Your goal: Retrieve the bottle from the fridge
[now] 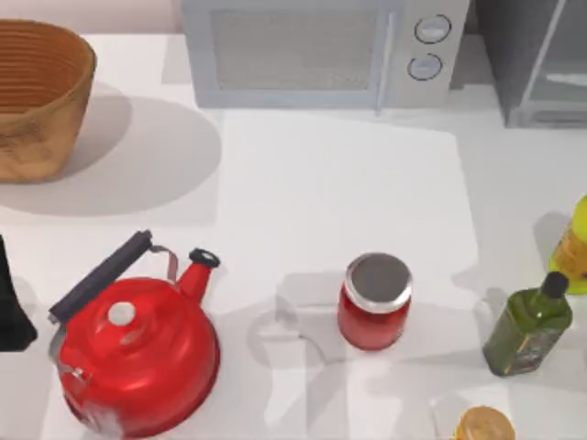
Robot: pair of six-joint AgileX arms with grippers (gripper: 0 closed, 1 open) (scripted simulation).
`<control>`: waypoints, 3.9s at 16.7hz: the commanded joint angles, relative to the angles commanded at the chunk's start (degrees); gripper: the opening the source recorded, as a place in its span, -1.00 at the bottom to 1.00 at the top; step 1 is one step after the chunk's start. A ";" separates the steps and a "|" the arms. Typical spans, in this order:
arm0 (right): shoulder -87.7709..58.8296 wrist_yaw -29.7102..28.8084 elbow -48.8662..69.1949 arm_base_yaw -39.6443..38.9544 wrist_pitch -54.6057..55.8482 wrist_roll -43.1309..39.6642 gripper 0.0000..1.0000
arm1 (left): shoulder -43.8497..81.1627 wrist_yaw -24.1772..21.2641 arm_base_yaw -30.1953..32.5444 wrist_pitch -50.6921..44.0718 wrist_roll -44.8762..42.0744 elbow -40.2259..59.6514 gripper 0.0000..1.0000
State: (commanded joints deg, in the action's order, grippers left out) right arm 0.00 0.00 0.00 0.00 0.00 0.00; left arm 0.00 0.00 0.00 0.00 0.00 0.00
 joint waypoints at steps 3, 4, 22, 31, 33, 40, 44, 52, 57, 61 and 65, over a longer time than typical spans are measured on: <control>-0.57 0.19 0.05 0.18 0.51 0.00 1.00 | 0.00 0.00 0.00 0.00 0.00 0.00 1.00; -1.74 0.58 0.16 0.56 1.57 0.00 1.00 | 0.00 0.00 0.00 0.00 0.00 0.00 1.00; -79.31 22.72 8.16 23.64 71.54 0.71 1.00 | 0.00 0.00 0.00 0.00 0.00 0.00 1.00; -102.46 29.36 10.52 30.47 92.43 1.03 1.00 | 0.00 0.00 0.00 0.00 0.00 0.00 1.00; -102.75 29.45 10.56 30.57 92.72 1.03 1.00 | 0.00 0.00 0.00 0.00 0.00 0.00 1.00; -105.24 27.96 14.35 29.02 90.48 0.87 1.00 | 0.00 0.00 0.00 0.00 0.00 0.00 1.00; -111.49 23.88 27.60 25.38 83.77 0.60 1.00 | 0.00 0.00 0.00 0.00 0.00 0.00 1.00; -123.07 14.75 56.27 16.70 67.26 0.25 1.00 | 0.00 0.00 0.00 0.00 0.00 0.00 1.00; -123.88 13.80 58.27 15.78 65.44 0.22 1.00 | 0.00 0.00 0.00 0.00 0.00 0.00 1.00; -125.27 13.71 60.39 15.71 64.39 0.21 1.00 | 0.00 0.00 0.00 0.00 0.00 0.00 1.00; -130.04 12.61 70.24 14.66 60.05 0.18 1.00 | 0.00 0.00 0.00 0.00 0.00 0.00 1.00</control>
State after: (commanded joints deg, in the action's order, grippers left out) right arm -130.04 12.61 70.24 14.66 60.05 0.18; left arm 0.00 0.00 0.00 0.00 0.00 0.00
